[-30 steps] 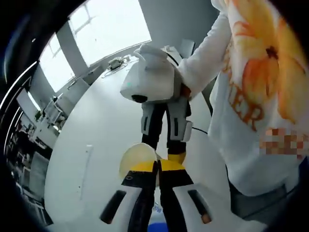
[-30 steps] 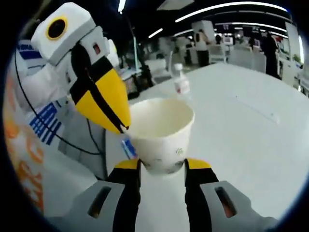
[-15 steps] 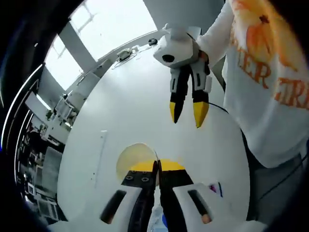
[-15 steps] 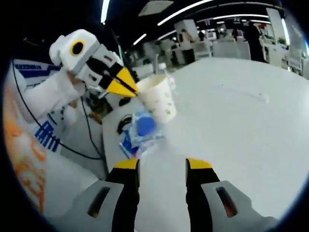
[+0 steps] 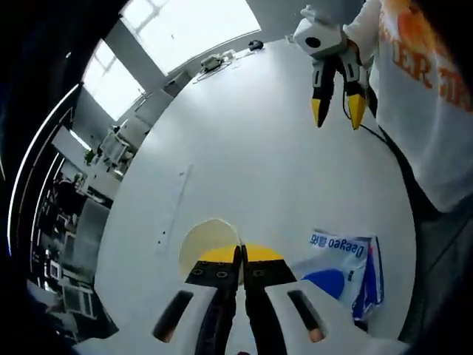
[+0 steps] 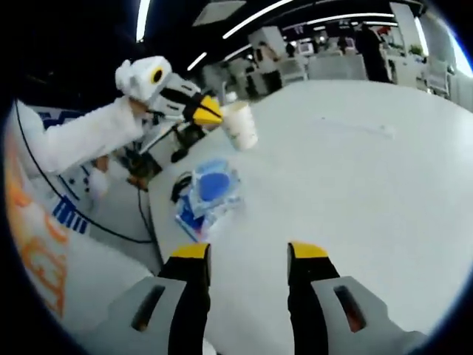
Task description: Arrange the tabletop items into an orderly group along one side of the table until the central work area is clear of visible clutter.
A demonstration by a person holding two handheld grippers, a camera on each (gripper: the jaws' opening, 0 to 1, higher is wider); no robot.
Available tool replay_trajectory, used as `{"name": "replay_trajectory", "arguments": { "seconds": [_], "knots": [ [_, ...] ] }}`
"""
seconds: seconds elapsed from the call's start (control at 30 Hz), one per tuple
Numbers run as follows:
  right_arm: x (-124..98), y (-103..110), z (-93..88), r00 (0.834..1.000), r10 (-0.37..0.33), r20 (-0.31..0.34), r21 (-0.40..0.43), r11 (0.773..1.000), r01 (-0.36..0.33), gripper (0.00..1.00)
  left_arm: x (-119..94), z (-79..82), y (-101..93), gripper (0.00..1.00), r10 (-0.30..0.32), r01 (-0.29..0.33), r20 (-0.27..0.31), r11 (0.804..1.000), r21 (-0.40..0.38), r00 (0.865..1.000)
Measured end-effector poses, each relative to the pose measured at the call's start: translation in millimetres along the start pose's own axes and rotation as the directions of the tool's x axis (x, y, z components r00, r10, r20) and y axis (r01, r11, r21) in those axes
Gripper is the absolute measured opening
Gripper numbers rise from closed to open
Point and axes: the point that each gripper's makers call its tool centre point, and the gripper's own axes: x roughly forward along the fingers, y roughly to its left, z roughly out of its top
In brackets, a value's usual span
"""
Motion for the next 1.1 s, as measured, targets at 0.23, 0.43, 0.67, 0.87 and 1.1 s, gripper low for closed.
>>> {"name": "replay_trajectory", "arguments": {
  "seconds": [0.23,0.43,0.67,0.87,1.1],
  "knots": [
    [1,-4,-4.0,1.000,0.005,-0.027,0.024,1.000,-0.004,0.38,14,-15.8,22.3,0.00,0.032,-0.032,0.011,0.999,0.006,0.999],
    [-1,-11,-7.1,1.000,-0.008,-0.027,0.067,0.998,0.010,0.38,27,-30.1,30.9,0.00,0.016,-0.016,0.009,1.000,-0.006,1.000],
    [0,-22,-8.2,0.999,-0.027,-0.031,0.123,0.992,0.031,0.37,39,-36.0,40.8,0.00,0.035,-0.035,0.013,0.999,-0.023,0.999],
    [8,-28,-4.7,0.999,-0.019,-0.042,0.143,0.989,0.025,0.37,48,-51.8,44.9,0.00,0.020,-0.019,0.007,0.999,-0.044,1.000],
    [15,-34,4.2,1.000,-0.007,-0.007,0.221,0.975,0.009,0.38,59,-60.8,43.8,0.00,-0.003,0.003,0.006,0.999,-0.053,1.000]
  ]
}}
